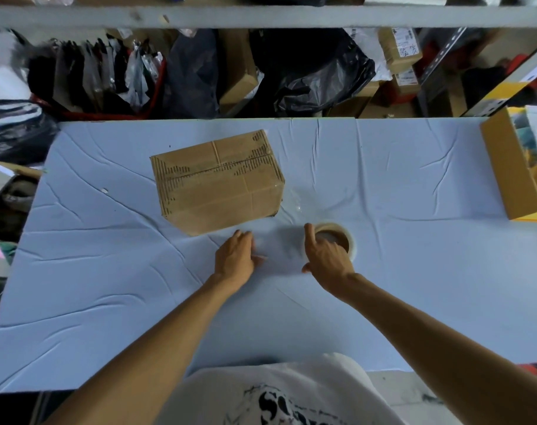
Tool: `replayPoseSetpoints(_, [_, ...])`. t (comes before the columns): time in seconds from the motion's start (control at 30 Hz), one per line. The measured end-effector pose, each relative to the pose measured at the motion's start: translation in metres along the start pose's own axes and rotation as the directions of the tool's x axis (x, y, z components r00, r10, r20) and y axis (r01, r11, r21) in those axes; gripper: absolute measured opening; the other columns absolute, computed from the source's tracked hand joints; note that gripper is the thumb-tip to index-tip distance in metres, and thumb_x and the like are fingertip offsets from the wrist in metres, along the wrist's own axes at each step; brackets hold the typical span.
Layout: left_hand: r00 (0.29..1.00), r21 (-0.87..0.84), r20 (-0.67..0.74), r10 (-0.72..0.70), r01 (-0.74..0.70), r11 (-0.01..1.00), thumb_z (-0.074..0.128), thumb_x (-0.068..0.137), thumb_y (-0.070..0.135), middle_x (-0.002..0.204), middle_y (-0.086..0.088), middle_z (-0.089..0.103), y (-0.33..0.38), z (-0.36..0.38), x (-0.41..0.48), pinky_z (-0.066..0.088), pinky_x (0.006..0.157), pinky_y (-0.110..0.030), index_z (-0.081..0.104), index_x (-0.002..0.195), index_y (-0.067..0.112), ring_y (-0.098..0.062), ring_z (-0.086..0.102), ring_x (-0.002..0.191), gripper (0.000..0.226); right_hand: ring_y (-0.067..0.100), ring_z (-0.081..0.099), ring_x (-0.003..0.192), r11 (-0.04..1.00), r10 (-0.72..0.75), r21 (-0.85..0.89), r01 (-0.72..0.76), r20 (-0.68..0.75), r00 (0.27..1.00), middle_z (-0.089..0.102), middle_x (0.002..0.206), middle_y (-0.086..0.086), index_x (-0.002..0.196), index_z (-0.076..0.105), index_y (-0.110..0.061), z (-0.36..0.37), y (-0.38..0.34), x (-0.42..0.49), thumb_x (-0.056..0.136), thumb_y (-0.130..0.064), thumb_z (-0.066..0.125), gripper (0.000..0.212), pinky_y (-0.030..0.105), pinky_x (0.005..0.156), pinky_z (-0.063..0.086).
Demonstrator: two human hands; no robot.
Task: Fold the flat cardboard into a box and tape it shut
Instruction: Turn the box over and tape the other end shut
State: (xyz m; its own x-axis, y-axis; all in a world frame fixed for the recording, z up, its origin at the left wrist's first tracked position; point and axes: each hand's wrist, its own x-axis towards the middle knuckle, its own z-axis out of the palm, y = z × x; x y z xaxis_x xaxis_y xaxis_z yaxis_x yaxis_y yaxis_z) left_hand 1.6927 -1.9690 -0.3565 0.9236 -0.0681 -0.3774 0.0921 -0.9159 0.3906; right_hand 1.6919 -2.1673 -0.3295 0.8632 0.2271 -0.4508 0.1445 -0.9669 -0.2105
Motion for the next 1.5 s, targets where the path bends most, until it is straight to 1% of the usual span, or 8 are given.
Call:
replayPoseSetpoints(0.17, [0.968, 0.005, 0.112, 0.223, -0.225, 0.974, 0.068, 0.083, 0.030, 0.108, 0.000, 0.057, 0.028, -0.052, -0.006, 0.046, 0.078, -0.031, 0.054, 0.107, 0.016, -0.022, 0.059, 0.098, 0.031, 0.029, 0.059, 0.102, 0.997, 0.078, 0.009, -0.078, -0.021, 0.997, 0.062, 0.108, 0.008, 0.133, 0.039, -0.018, -0.033, 0.001, 0.008, 0.070, -0.052, 0.076, 0.082, 0.037, 0.082, 0.045])
replayPoseSetpoints(0.23, [0.908, -0.087, -0.059, 0.414, -0.418, 0.904, 0.068, 0.082, 0.029, 0.091, 0.006, 0.060, 0.041, -0.094, -0.009, 0.048, 0.067, -0.027, 0.060, 0.096, 0.020, -0.016, 0.061, 0.079, 0.018, 0.021, 0.059, 0.099, 0.957, 0.092, 0.282, -0.065, -0.085, 0.992, 0.062, 0.103, 0.001, 0.118, 0.056, -0.024, -0.060, 0.005, 0.012, 0.069, -0.049, 0.077, 0.059, 0.034, 0.084, 0.046])
replayPoseSetpoints(0.37, [0.707, -0.025, -0.512, 0.488, -0.580, 0.814, 0.060, 0.084, 0.030, 0.092, 0.004, 0.057, 0.063, -0.161, 0.005, 0.045, 0.071, -0.024, 0.061, 0.097, 0.019, -0.011, 0.053, 0.084, 0.017, 0.026, 0.066, 0.089, 0.219, -0.001, 0.974, -0.066, 0.068, 0.998, 0.069, 0.101, 0.015, 0.117, 0.058, -0.011, -0.103, 0.009, 0.017, 0.091, -0.013, 0.046, 0.029, 0.039, 0.084, 0.052])
replayPoseSetpoints(0.5, [0.881, 0.035, -0.257, 0.397, -0.402, 0.915, 0.064, 0.082, 0.046, 0.136, -0.001, 0.043, 0.074, -0.165, 0.035, 0.030, 0.106, -0.039, 0.057, 0.126, 0.031, -0.023, 0.035, 0.128, 0.047, 0.030, 0.068, 0.080, -0.131, -0.040, 0.987, -0.095, 0.090, 0.995, 0.068, 0.093, 0.020, 0.121, 0.055, 0.000, -0.113, -0.005, 0.022, 0.096, -0.011, 0.048, 0.028, 0.033, 0.075, 0.056])
replayPoseSetpoints(0.63, [0.910, 0.051, -0.128, 0.395, -0.392, 0.919, 0.069, 0.075, 0.054, 0.151, 0.002, 0.025, 0.067, -0.150, 0.044, 0.008, 0.115, -0.046, 0.067, 0.112, 0.035, -0.029, 0.007, 0.141, 0.041, 0.021, 0.067, 0.070, -0.100, 0.035, 0.994, -0.031, 0.034, 0.999, 0.069, 0.079, 0.012, 0.119, 0.055, 0.003, -0.105, -0.009, 0.025, 0.083, 0.008, 0.063, 0.038, 0.025, 0.067, 0.053])
replayPoseSetpoints(1.13, [0.878, 0.212, -0.226, 0.422, -0.378, 0.901, 0.075, 0.067, 0.033, 0.140, -0.006, 0.036, 0.072, -0.130, 0.047, 0.012, 0.112, -0.050, 0.060, 0.092, 0.022, -0.037, 0.015, 0.136, 0.032, 0.018, 0.062, 0.070, 0.438, 0.329, 0.860, 0.262, -0.425, 0.844, 0.065, 0.076, 0.008, 0.095, 0.060, -0.008, -0.082, -0.049, 0.034, 0.083, 0.007, 0.062, 0.019, 0.027, 0.067, 0.053])
replayPoseSetpoints(1.27, [0.870, 0.183, -0.271, 0.412, -0.374, 0.909, 0.076, 0.064, 0.035, 0.137, -0.007, 0.039, 0.072, -0.129, 0.049, 0.012, 0.111, -0.047, 0.061, 0.091, 0.021, -0.036, 0.019, 0.135, 0.034, 0.018, 0.060, 0.076, 0.440, 0.518, 0.894, 0.088, -0.333, 0.788, 0.064, 0.086, 0.002, 0.092, 0.056, -0.012, -0.079, -0.054, 0.028, 0.082, -0.019, 0.073, 0.020, 0.028, 0.066, 0.049])
replayPoseSetpoints(1.5, [0.867, 0.135, -0.312, 0.389, -0.365, 0.921, 0.079, 0.059, 0.039, 0.136, -0.008, 0.043, 0.072, -0.130, 0.050, 0.019, 0.113, -0.045, 0.051, 0.122, 0.009, -0.032, 0.030, 0.133, 0.075, 0.004, 0.064, 0.074, 0.451, 0.447, 0.881, 0.142, -0.361, 0.818, 0.071, 0.083, -0.004, 0.092, 0.074, -0.013, -0.086, -0.071, 0.012, 0.089, -0.016, 0.061, 0.013, 0.018, 0.069, 0.050])
